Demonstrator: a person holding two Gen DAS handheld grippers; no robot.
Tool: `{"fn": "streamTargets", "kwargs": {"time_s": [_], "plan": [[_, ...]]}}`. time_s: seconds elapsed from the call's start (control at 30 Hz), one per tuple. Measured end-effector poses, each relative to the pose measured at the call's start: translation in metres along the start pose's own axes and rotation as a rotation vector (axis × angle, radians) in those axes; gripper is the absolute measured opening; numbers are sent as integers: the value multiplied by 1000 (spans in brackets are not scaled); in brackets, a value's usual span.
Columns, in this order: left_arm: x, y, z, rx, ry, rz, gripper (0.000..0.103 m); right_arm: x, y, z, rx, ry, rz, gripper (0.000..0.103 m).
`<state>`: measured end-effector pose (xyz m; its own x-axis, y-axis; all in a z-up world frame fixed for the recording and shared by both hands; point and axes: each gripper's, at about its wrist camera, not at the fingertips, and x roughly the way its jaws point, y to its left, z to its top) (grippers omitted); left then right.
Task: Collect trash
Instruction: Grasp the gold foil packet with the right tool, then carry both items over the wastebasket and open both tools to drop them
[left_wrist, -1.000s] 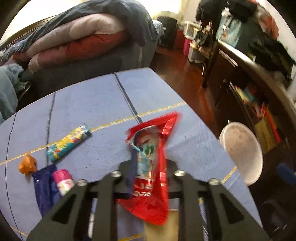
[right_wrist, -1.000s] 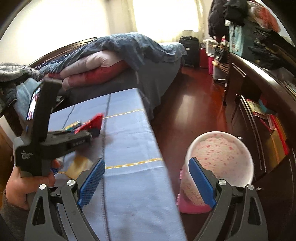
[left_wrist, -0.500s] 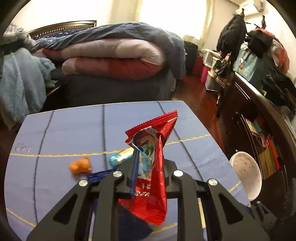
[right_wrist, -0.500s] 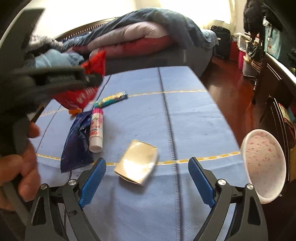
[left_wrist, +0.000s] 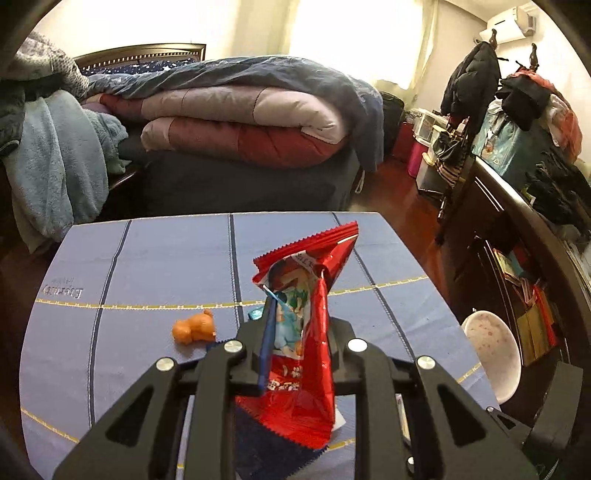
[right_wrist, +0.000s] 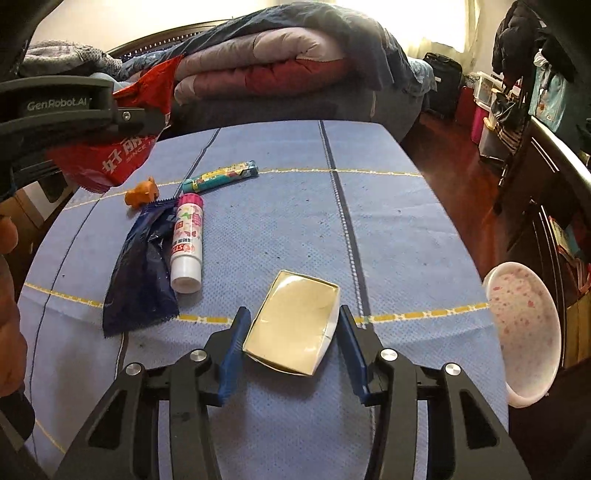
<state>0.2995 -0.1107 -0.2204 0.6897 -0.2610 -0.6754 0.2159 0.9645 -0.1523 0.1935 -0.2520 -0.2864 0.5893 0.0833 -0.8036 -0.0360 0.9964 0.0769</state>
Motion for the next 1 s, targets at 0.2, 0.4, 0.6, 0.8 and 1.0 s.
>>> {"fn": "streamTargets", "kwargs": {"time_s": [0.2, 0.4, 0.6, 0.8, 1.0], "plan": [[-15, -15, 2, 18, -22, -26, 22, -26, -14, -5, 24, -35, 11, 48], [-31, -43, 4, 60, -48, -60, 22, -52, -38, -9, 74, -76, 6, 48], [-39, -84, 5, 120, -61, -111, 22, -76, -68, -18, 128, -117, -21, 48], [-38, -133, 1, 186, -60, -180, 22, -95, -108, -29, 197, -149, -64, 48], [-26, -187, -7, 263, -39, -244, 22, -106, -152, -39, 281, -164, -127, 48]]}}
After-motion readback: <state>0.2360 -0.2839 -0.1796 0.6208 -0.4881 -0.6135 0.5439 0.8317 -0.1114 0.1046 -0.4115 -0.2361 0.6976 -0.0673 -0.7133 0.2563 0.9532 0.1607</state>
